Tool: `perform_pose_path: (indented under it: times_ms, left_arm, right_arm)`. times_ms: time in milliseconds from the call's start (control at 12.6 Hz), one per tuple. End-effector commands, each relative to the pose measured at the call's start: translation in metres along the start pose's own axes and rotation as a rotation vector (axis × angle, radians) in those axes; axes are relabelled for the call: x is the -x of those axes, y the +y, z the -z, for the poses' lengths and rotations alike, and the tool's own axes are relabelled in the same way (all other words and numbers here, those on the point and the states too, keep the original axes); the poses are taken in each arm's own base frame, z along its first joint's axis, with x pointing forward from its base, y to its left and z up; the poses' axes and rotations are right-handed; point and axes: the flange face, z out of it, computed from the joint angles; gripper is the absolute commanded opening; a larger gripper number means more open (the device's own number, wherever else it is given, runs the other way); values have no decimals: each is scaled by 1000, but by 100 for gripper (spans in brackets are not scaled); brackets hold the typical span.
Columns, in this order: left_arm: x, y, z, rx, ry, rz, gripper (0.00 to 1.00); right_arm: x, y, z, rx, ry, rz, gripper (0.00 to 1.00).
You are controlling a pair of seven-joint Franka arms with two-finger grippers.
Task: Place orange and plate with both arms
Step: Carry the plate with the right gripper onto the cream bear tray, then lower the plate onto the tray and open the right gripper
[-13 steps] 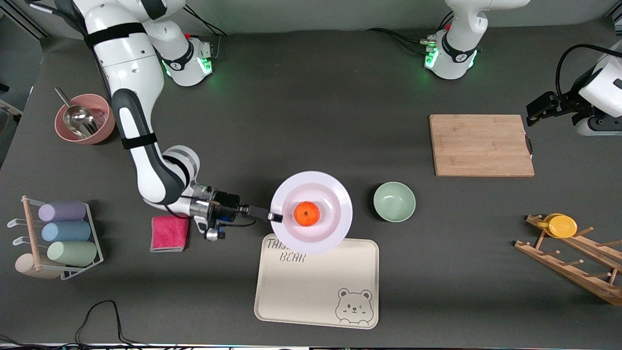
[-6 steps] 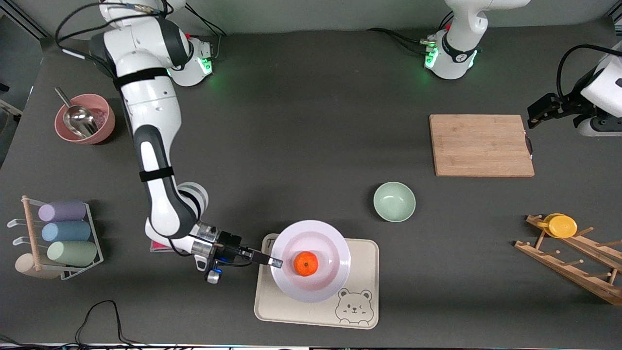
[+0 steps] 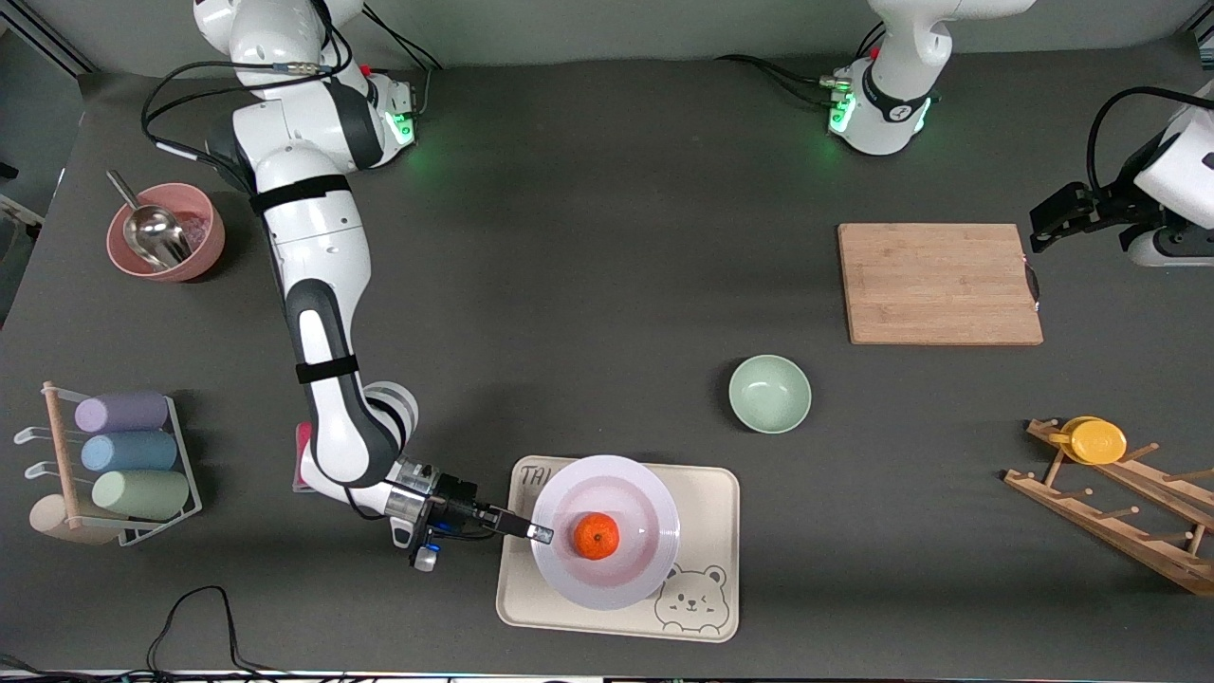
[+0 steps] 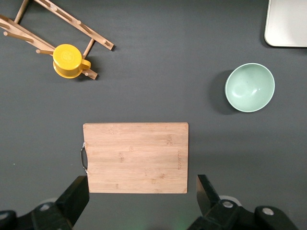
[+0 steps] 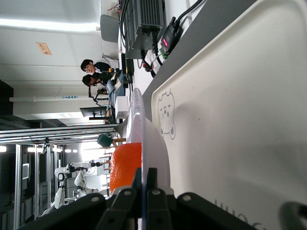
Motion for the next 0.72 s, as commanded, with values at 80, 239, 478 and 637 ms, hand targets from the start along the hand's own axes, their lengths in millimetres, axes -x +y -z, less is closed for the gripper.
perform_pose_path:
  times_ms: [80,239,478,637]
  left_arm:
    - [-3,5,10,-11,56,-11,100]
    - [-3,7,11,-11,64,-12,100]
    - [-2,3,10,-2,51,0,100]
    - [-1,2,9,4,45,4,100]
  right_arm:
    - [4,13,-16,-2,21,61,0]
    - [7,20,-18,2,18,72,0]
    - [9,29,-20,7,16,72,0]
    - [10,32,-20,9,15,81,0]
